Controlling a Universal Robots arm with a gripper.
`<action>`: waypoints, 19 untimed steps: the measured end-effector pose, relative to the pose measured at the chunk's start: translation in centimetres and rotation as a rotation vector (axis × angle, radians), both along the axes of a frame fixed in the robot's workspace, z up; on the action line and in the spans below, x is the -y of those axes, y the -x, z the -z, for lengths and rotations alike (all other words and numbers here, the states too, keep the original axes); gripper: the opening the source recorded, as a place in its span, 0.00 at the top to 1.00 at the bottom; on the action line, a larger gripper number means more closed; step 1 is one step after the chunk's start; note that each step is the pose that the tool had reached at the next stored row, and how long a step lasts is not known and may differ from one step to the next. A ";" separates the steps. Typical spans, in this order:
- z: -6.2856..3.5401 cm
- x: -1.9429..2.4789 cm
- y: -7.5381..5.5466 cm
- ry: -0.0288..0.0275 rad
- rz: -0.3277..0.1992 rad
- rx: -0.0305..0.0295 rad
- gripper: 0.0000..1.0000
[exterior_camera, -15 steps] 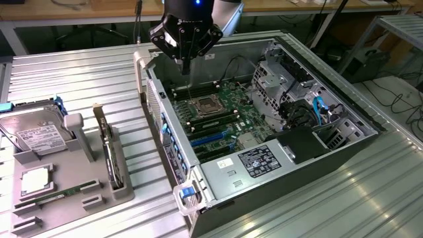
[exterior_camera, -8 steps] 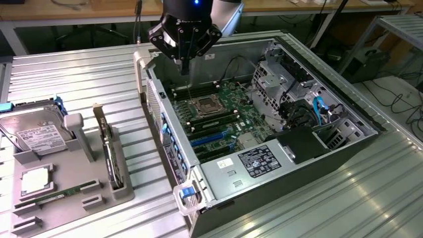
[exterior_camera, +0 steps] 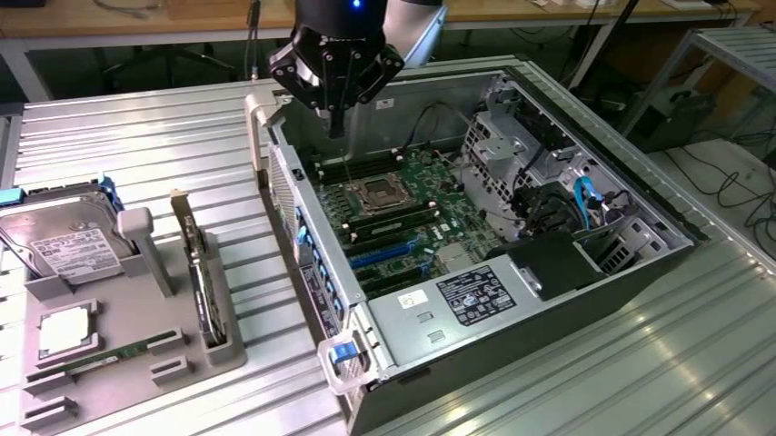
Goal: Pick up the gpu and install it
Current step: 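Reach for the gpu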
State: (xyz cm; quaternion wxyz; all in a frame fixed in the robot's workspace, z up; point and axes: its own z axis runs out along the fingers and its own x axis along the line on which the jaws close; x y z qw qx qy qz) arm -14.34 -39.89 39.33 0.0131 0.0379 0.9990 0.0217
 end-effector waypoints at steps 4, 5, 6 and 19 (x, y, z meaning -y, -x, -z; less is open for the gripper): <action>0.00 0.00 0.2 0.0000 0.000 0.0000 0.89; 0.00 0.00 0.2 0.0000 0.000 0.0000 0.89; 0.00 0.00 0.2 0.0000 0.000 0.0000 0.89; 0.00 0.00 0.6 0.0001 0.000 -0.0001 0.89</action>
